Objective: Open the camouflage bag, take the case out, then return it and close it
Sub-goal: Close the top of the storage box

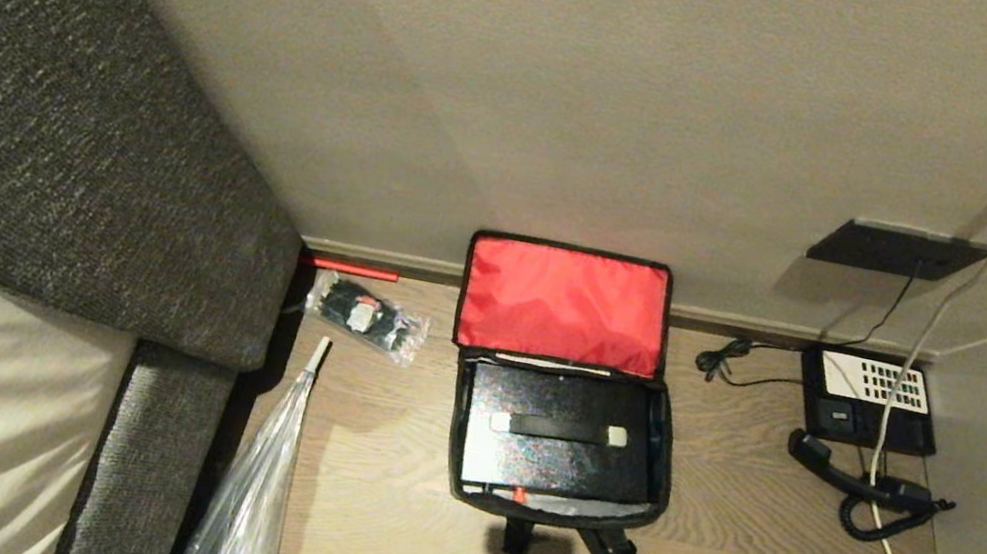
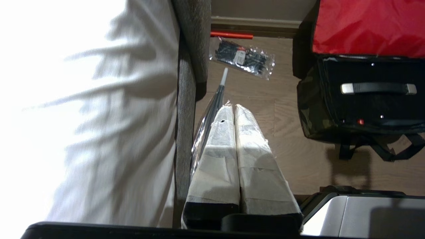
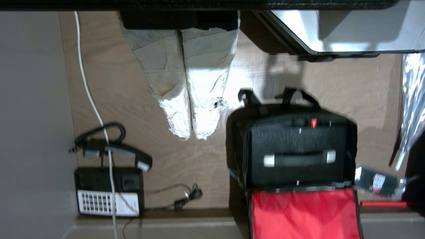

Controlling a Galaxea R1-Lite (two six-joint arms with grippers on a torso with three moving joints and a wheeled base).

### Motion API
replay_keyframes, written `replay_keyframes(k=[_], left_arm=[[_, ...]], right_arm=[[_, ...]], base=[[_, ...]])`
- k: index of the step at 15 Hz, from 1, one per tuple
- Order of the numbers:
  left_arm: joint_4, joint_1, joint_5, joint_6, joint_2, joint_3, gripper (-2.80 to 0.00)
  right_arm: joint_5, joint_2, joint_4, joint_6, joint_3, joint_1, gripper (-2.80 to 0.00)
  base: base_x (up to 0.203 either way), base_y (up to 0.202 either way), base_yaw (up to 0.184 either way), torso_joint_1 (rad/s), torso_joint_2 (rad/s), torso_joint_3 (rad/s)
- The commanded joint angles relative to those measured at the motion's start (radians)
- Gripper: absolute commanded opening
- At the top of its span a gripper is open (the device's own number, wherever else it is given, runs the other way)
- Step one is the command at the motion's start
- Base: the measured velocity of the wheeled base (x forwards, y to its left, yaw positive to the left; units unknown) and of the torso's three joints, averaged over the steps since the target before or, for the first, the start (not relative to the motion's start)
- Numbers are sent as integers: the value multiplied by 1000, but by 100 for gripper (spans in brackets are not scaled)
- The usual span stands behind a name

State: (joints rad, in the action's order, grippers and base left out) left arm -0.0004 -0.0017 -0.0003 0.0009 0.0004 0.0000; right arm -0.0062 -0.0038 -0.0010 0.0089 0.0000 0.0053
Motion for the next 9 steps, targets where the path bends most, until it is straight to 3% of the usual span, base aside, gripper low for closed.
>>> replay_keyframes(k=[1, 3, 9], left_arm=[[-3, 0, 0, 1, -2, 0, -280], [-1, 0, -1, 1, 0, 0, -280], [-1, 0, 0, 5, 0, 0, -280]], right_arm=[[0, 1, -1, 0, 2, 1, -280], [0, 1, -1, -1, 2, 1, -280], [0, 1, -2, 0, 2, 1, -280]], base=[[169, 0, -2, 2, 1, 4], [143, 0, 1, 4, 3, -2], [0, 0, 0, 0, 0, 0]])
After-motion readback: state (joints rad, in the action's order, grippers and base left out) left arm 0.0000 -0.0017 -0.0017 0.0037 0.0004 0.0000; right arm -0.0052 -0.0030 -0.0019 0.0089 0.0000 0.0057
